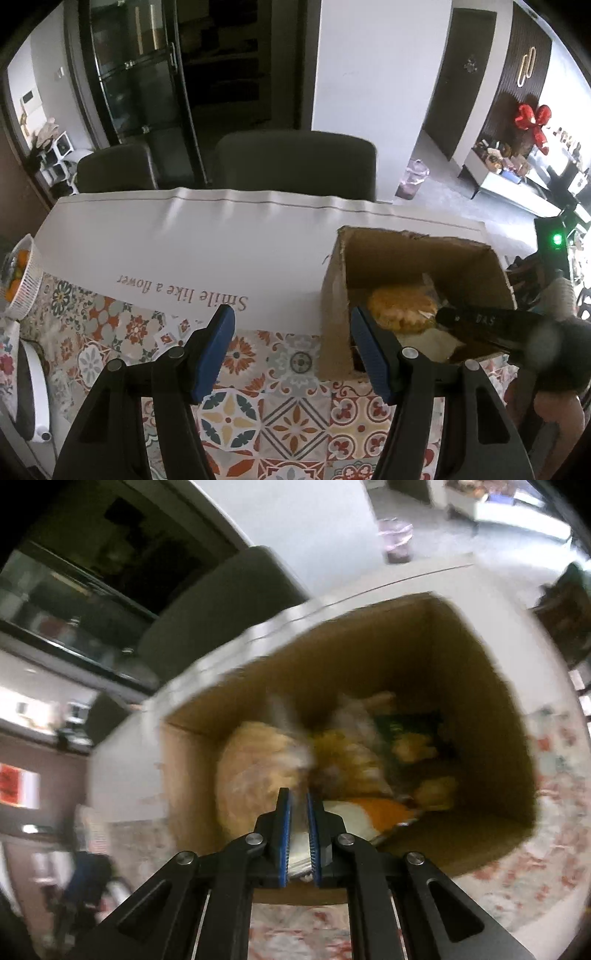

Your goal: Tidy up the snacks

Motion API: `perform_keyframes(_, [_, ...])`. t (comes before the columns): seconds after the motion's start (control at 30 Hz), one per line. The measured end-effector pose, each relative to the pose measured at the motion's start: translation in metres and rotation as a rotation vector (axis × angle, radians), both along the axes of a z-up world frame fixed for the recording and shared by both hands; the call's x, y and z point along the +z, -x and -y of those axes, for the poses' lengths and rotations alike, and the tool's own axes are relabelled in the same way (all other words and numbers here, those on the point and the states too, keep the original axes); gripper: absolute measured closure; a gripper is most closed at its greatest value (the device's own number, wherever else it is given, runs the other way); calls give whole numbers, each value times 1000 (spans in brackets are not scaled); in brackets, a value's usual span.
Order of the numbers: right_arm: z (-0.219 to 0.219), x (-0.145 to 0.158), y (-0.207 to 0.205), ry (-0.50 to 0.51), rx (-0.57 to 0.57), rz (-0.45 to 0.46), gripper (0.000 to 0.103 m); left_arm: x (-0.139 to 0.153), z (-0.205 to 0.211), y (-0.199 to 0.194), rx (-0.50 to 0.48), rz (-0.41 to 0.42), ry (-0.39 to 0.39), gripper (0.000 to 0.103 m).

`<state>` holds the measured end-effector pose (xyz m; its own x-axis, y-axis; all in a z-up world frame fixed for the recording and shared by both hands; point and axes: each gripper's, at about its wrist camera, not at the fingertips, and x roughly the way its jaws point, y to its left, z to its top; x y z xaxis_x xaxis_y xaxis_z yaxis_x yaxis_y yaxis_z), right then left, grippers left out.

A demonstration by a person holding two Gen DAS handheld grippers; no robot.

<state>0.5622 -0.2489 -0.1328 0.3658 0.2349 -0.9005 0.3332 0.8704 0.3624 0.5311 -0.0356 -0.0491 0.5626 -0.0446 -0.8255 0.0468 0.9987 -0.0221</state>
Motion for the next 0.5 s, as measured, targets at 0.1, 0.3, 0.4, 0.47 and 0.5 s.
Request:
perform_keyframes(0.1, [6,-18,-6,-88,-39,-24,93,-2,5,2,-18,0,-22,38])
perform_keyframes(0.3, [2,-12,-2,-95,37,48,72,-6,8,1,-26,-11,-5,38])
perform_keyframes(0.4, [6,4,11,-17,39,116,66,-6,7,2,-18,-12,-5,38])
perform_keyframes(0.47, [4,16,19,38,81,156,59,-5,9,6,-20,-4,-24,38])
perform_keyframes(0.5, [4,23,26,55,96,172,59,-4,11,9,-30,2,-35,38])
